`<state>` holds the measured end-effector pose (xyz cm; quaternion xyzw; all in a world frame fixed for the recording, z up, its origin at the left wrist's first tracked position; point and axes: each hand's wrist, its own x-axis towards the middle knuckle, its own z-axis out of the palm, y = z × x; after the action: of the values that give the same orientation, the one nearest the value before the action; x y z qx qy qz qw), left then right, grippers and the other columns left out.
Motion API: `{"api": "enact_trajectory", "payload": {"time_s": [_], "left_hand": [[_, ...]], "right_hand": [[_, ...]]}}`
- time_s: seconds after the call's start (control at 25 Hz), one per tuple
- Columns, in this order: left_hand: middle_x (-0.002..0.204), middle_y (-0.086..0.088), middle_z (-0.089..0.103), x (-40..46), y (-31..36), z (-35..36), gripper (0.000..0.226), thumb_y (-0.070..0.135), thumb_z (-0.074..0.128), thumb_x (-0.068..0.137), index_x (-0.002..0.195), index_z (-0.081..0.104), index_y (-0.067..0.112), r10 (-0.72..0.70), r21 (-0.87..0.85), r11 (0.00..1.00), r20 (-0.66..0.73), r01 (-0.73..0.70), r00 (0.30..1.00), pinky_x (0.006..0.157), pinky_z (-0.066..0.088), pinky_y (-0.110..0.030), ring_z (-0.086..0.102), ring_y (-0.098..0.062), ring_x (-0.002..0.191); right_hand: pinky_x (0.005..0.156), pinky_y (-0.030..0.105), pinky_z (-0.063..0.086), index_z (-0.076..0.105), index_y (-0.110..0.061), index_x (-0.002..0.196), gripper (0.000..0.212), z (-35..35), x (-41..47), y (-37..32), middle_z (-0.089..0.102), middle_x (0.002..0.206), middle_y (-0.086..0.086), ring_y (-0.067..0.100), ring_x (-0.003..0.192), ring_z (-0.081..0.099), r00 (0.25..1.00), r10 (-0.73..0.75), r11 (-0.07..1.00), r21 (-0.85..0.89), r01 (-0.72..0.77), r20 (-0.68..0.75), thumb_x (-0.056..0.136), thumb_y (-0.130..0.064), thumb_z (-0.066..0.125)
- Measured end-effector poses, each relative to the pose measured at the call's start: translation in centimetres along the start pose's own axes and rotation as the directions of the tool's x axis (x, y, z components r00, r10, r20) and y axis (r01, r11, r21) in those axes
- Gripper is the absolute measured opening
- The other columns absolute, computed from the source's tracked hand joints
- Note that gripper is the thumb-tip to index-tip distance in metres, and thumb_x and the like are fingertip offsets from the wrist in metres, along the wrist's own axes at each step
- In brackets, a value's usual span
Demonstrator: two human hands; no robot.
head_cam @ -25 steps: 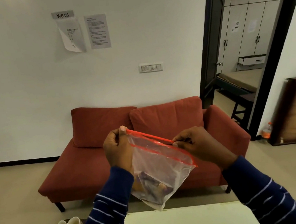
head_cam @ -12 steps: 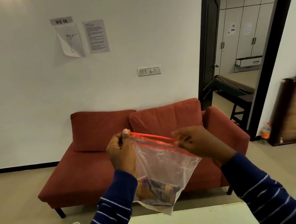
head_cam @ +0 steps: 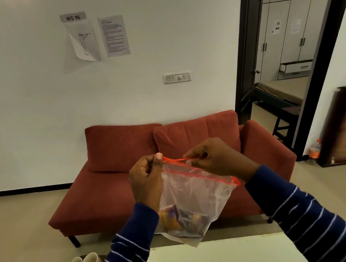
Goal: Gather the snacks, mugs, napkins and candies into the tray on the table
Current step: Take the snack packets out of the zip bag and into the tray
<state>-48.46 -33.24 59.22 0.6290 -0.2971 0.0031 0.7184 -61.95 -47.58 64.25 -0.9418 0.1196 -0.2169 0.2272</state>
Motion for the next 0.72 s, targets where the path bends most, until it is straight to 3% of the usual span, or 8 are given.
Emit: {"api": "enact_trajectory", "payload": {"time_s": [0.12, 0.24, 0.4, 0.48, 0.56, 0.72], "left_hand": [[0.073, -0.02, 0.065, -0.2, -0.1, 0.3, 0.024, 0.028, 0.062, 0.093, 0.079, 0.07, 0.01, -0.021, -0.022, 1.0, 0.015, 0.022, 1.0, 0.062, 0.054, -0.046, 0.055, -0.017, 0.064], [0.071, -0.006, 0.067, -0.6, 0.1, 0.4, 0.02, 0.026, 0.063, 0.093, 0.082, 0.072, 0.012, -0.04, -0.021, 0.999, 0.056, 0.042, 0.998, 0.066, 0.056, -0.041, 0.06, -0.013, 0.067], [0.078, 0.005, 0.073, -0.3, 0.3, -0.7, 0.011, 0.016, 0.073, 0.084, 0.094, 0.07, 0.012, -0.018, 0.062, 0.998, 0.269, 0.001, 0.963, 0.068, 0.057, -0.025, 0.068, -0.004, 0.075], [0.091, 0.008, 0.072, 0.0, 0.5, -1.4, 0.036, 0.015, 0.081, 0.075, 0.108, 0.066, 0.016, 0.002, 0.173, 0.981, 0.441, -0.087, 0.898, 0.073, 0.056, -0.019, 0.069, -0.001, 0.087], [0.094, 0.011, 0.069, 0.0, 1.0, -1.6, 0.045, 0.013, 0.082, 0.074, 0.114, 0.062, 0.02, 0.067, 0.252, 0.931, 0.593, -0.264, 0.802, 0.072, 0.054, -0.014, 0.067, 0.0, 0.086], [0.084, 0.007, 0.065, -0.7, 1.4, -0.7, 0.017, 0.01, 0.065, 0.085, 0.092, 0.061, 0.024, 0.159, 0.338, 0.695, 0.788, -0.635, 0.595, 0.065, 0.053, -0.025, 0.059, -0.005, 0.072]], "right_hand": [[0.079, 0.012, 0.053, 0.064, -0.029, 0.126, 0.041, 1.6, -0.5, 0.1, 0.072, 0.105, -0.013, -0.002, 0.087, 0.067, 0.988, 0.033, 0.999, -0.002, -0.033, 0.151, 0.086, -0.032, 0.072], [0.069, 0.026, 0.051, 0.075, -0.017, 0.101, 0.015, 2.8, -0.8, 1.4, 0.073, 0.087, -0.005, 0.002, 0.07, 0.062, 0.996, 0.012, 0.995, -0.1, -0.003, 0.094, 0.09, -0.021, 0.066], [0.065, 0.035, 0.053, 0.074, -0.014, 0.079, 0.017, 2.8, -1.2, 2.3, 0.066, 0.068, -0.008, 0.011, 0.063, 0.063, 1.0, 0.029, 0.996, -0.084, -0.027, 0.013, 0.087, -0.007, 0.061], [0.063, 0.029, 0.051, 0.076, -0.014, 0.086, 0.016, 2.8, -1.3, 2.2, 0.07, 0.071, -0.006, 0.008, 0.063, 0.063, 1.0, 0.023, 0.998, -0.065, -0.023, 0.005, 0.086, -0.007, 0.062], [0.064, 0.024, 0.048, 0.078, -0.015, 0.094, 0.018, 3.2, -1.4, 2.2, 0.075, 0.08, -0.002, 0.004, 0.067, 0.061, 1.0, 0.015, 0.998, -0.061, -0.014, 0.018, 0.086, -0.009, 0.063], [0.068, 0.027, 0.051, 0.077, -0.02, 0.1, 0.02, 3.6, -1.9, 2.1, 0.076, 0.092, -0.002, 0.005, 0.073, 0.061, 0.999, 0.039, 0.994, -0.103, -0.037, 0.018, 0.088, -0.016, 0.061]]}}
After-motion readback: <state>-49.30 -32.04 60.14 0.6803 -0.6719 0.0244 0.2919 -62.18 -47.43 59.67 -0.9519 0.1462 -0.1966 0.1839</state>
